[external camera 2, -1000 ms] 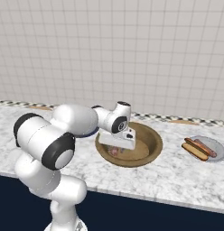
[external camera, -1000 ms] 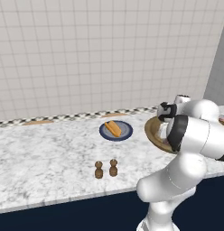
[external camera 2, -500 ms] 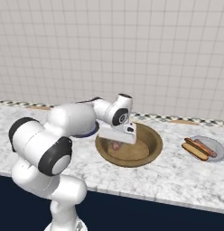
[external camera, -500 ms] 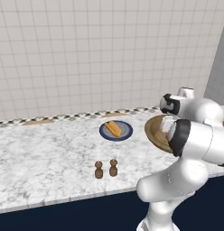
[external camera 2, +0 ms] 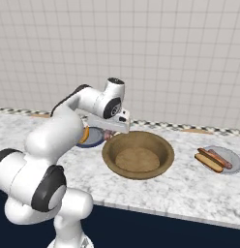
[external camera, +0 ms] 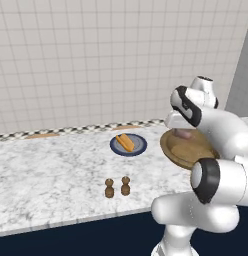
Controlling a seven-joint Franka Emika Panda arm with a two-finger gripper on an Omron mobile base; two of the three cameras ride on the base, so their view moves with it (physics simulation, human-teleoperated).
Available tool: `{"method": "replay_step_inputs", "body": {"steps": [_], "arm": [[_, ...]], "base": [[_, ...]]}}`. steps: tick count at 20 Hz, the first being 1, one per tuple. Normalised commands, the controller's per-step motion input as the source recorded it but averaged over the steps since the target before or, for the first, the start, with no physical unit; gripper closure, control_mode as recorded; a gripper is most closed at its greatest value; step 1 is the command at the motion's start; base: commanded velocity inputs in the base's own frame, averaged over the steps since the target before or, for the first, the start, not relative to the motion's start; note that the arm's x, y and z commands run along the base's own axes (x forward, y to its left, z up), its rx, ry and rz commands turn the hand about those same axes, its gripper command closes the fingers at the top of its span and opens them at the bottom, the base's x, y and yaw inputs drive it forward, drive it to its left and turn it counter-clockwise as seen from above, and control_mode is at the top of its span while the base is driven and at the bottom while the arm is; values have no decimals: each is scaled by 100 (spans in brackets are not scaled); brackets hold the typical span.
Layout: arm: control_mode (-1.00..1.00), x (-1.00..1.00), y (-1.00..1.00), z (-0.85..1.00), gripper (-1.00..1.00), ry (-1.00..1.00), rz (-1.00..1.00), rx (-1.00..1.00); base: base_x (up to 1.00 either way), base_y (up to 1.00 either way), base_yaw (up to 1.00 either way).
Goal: Place one bun and one sausage from the bowl on each plate.
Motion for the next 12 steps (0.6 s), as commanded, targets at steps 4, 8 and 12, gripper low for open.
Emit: {"method": "replay_step_inputs", "body": {"steps": [4,8,12], "arm": [[-100,56,100,36,100,-28,-10,0],[-100,97,100,0,100,-7,-13,-10],[-100,100,85,-1,100,0,-12,-11]], "base": [[0,0,0],[0,0,0],[0,0,0]]}}
